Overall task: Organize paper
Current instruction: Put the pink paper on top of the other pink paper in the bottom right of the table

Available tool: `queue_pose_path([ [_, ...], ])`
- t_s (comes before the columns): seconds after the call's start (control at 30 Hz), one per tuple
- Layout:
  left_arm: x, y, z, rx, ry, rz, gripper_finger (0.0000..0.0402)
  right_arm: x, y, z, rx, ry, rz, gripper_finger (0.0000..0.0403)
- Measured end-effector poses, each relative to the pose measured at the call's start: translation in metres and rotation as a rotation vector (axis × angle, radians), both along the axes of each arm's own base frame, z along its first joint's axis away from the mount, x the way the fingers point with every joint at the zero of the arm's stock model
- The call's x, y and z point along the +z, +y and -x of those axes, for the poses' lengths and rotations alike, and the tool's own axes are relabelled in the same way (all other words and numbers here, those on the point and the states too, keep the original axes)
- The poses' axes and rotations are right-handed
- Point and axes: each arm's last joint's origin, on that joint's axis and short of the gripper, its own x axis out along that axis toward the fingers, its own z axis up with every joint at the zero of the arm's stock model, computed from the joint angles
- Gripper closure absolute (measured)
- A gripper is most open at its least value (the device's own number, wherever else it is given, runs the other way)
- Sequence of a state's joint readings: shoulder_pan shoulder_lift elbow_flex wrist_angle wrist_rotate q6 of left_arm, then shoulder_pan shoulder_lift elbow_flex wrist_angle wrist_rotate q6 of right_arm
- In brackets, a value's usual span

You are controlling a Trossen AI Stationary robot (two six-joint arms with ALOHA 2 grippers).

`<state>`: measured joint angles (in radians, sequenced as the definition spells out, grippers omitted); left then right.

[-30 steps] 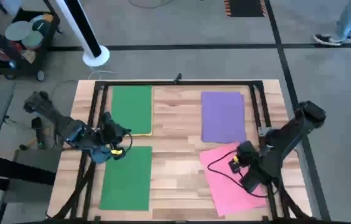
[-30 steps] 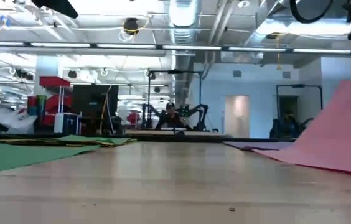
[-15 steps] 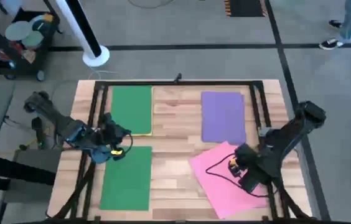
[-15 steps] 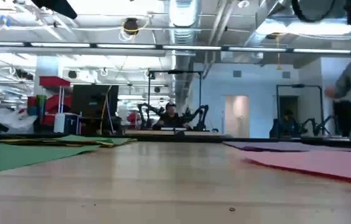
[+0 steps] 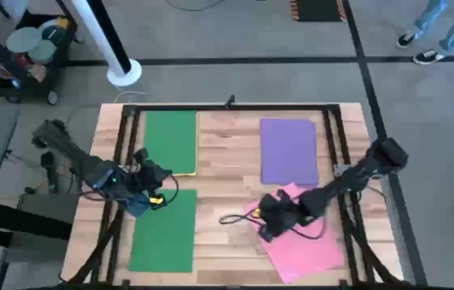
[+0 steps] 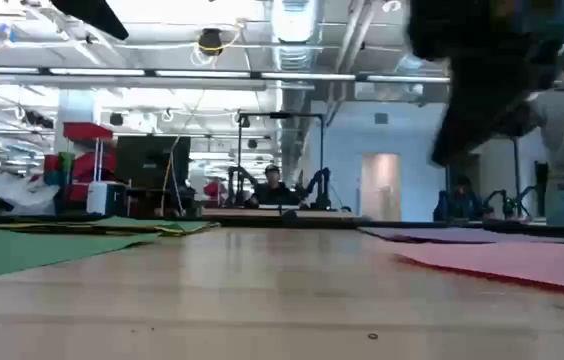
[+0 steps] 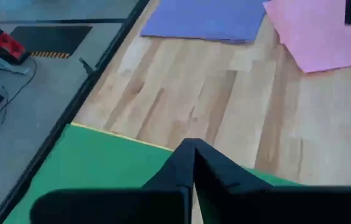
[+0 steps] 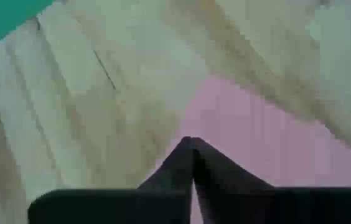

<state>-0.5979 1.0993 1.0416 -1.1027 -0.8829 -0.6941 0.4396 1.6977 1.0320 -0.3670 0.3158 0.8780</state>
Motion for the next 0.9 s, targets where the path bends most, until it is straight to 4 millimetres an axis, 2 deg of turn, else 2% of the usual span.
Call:
queue_pose_path([
  [0.17, -0.004, -0.001, -0.005, 0.016, 0.017, -0.023, 0.0402, -0.01, -0.013, -0.032, 0.069, 0.04, 0.009, 0.0402],
  [0.3, -0.005, -0.002, -0.006, 0.022, 0.015, -0.025, 0.0401, -0.026, -0.021, -0.045, 0.083, 0.098, -0.009, 0.0402],
  [0.47, -0.005, -0.002, -0.006, 0.022, 0.014, -0.025, 0.0402, -0.045, -0.022, -0.053, 0.111, 0.163, -0.032, 0.0403],
  [0.57, -0.005, -0.002, -0.006, 0.022, 0.014, -0.026, 0.0402, -0.048, -0.02, -0.057, 0.119, 0.166, -0.041, 0.0403],
  [0.9, -0.005, -0.002, -0.006, 0.023, 0.014, -0.027, 0.0401, -0.043, -0.032, -0.051, 0.049, 0.226, -0.003, 0.0403],
])
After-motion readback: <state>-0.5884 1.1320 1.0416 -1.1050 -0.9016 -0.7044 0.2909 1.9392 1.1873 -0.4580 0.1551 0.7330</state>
